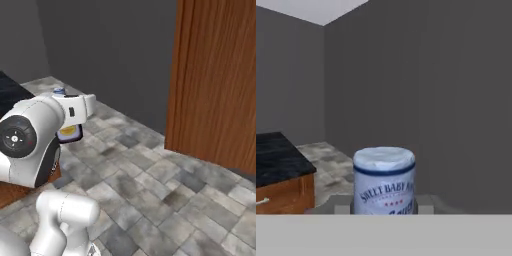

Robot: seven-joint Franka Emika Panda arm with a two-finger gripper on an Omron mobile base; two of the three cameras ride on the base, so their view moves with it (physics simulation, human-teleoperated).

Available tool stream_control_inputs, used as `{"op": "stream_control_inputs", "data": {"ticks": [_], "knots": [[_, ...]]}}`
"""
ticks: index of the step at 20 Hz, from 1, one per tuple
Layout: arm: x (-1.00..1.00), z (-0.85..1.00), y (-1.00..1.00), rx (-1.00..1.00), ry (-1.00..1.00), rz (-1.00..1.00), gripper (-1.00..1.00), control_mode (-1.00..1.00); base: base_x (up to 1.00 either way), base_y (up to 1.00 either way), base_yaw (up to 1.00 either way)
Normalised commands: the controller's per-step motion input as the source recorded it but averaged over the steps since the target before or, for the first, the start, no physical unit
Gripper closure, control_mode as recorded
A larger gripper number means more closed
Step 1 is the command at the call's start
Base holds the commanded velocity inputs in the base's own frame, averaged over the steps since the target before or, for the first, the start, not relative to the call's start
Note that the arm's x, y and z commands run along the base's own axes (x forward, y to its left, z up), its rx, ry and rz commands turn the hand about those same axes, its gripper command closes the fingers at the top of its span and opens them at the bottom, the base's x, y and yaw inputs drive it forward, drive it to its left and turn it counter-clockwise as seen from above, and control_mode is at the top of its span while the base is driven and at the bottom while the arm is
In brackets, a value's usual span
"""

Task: The dining table condiment station is running low on condiment bottle. Refill the condiment station by opening the cabinet and taking the condiment bottle from the cabinet and placing it on the dining table.

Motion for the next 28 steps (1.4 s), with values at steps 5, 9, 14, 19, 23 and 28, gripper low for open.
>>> {"op": "stream_control_inputs", "data": {"ticks": [5,9,14,19,23,28], "knots": [[0.00,0.00,0.00,0.00,0.00,0.00,1.00,1.00,0.17,-0.01,0.91],[0.00,0.00,0.00,0.00,0.00,0.00,1.00,1.00,0.31,-0.17,0.83],[0.00,0.00,0.00,0.00,0.00,0.00,1.00,1.00,0.51,-0.16,0.76],[0.00,0.00,0.00,0.00,0.00,0.00,1.00,1.00,0.75,-0.03,0.68],[0.00,0.00,0.00,0.00,0.00,0.00,1.00,1.00,0.73,-0.34,0.55],[0.00,0.00,0.00,0.00,0.00,0.00,1.00,1.00,0.53,-0.90,0.31]]}}
